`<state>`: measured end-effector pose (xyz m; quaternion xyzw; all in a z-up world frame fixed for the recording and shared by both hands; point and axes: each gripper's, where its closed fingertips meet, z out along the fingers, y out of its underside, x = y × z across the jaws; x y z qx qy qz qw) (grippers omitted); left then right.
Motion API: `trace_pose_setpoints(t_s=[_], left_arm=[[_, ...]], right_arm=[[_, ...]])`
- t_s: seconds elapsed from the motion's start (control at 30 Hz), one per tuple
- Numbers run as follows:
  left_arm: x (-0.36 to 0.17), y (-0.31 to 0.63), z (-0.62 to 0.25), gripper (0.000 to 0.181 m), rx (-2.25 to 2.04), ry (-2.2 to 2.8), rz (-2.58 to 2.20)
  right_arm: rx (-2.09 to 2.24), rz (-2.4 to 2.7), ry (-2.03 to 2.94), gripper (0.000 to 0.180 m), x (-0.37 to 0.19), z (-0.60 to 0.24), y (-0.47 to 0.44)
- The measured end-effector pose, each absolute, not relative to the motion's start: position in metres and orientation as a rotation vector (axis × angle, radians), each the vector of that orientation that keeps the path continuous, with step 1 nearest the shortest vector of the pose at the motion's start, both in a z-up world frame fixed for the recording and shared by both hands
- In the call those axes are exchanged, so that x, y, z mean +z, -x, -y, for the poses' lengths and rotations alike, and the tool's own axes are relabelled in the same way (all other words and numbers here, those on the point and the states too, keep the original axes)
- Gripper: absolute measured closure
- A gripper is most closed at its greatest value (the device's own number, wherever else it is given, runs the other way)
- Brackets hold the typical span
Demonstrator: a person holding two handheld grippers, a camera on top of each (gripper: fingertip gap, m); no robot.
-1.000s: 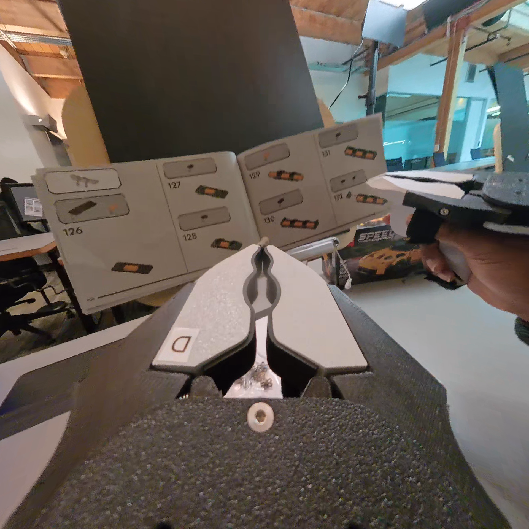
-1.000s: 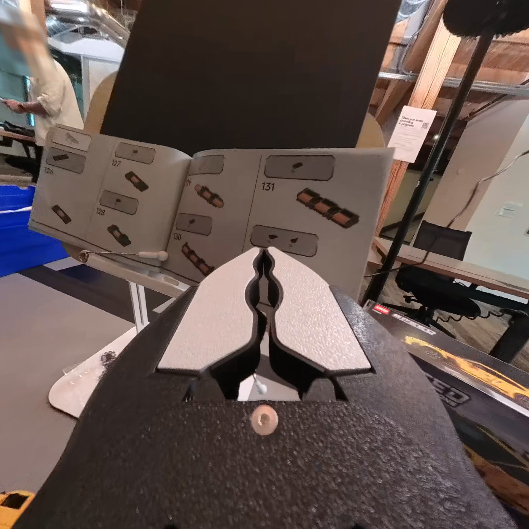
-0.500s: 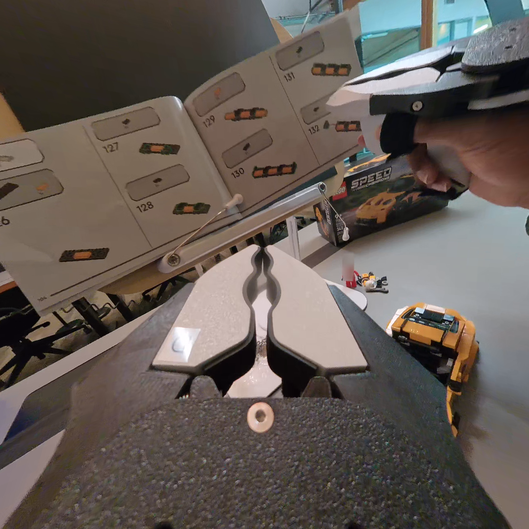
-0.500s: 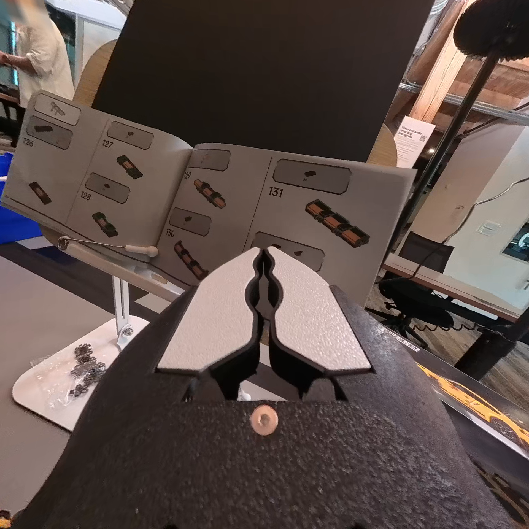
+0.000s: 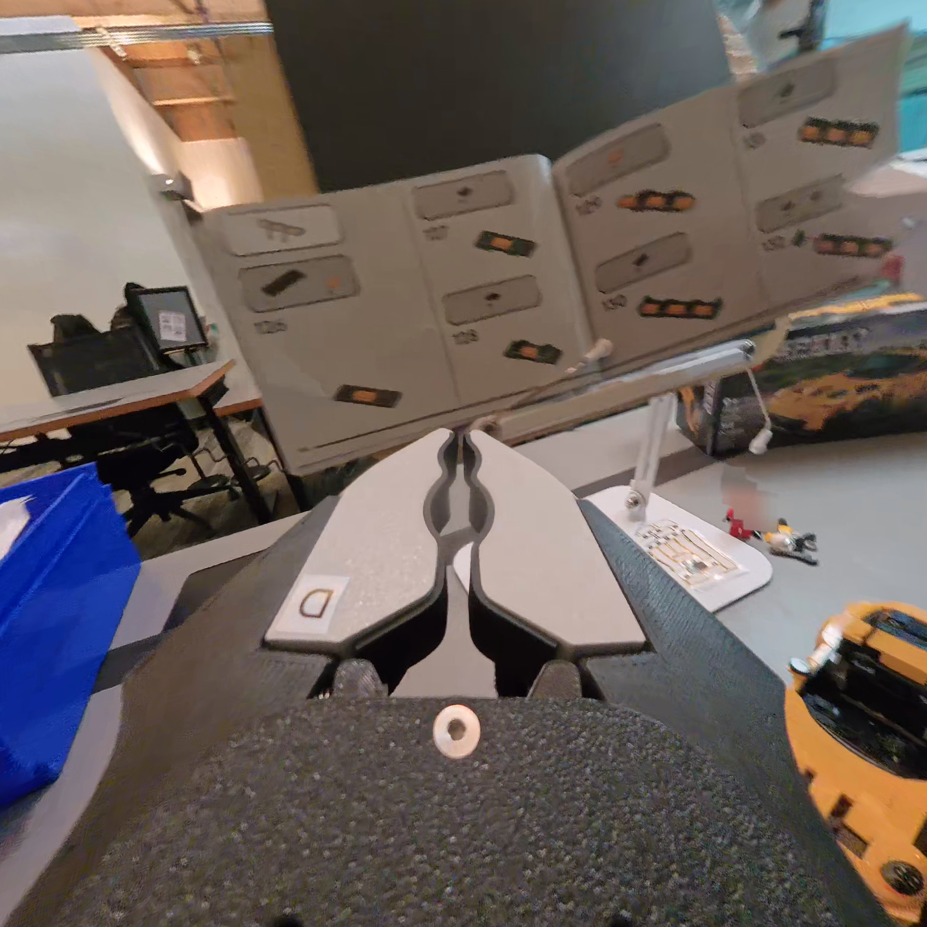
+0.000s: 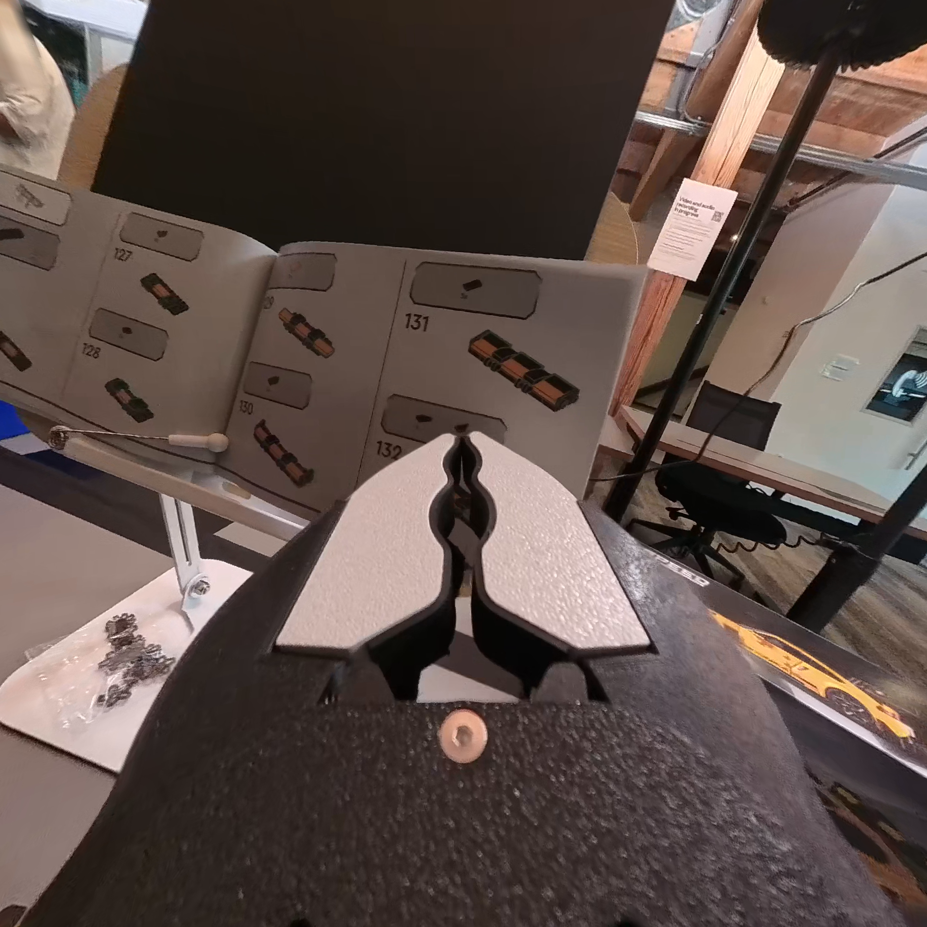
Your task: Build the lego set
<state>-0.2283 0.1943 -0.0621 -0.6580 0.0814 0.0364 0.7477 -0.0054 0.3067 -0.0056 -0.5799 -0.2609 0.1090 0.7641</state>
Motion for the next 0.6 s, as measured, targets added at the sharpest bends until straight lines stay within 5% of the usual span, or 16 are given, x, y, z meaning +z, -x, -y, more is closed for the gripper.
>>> trace_pose_setpoints(t_s=[0.33,0.6], left_arm=[[-0.090,0.324,-0.182,0.160,0.120,1.756,-0.018],[-0.181,0.331,-0.171,0.153,0.232,2.303,-0.140]], right_arm=[[0.628,0.616,1.321,0.180,0.010,-0.271,0.017],[0.750,0.832,1.445,0.180,-0.060,-0.217,0.001]])
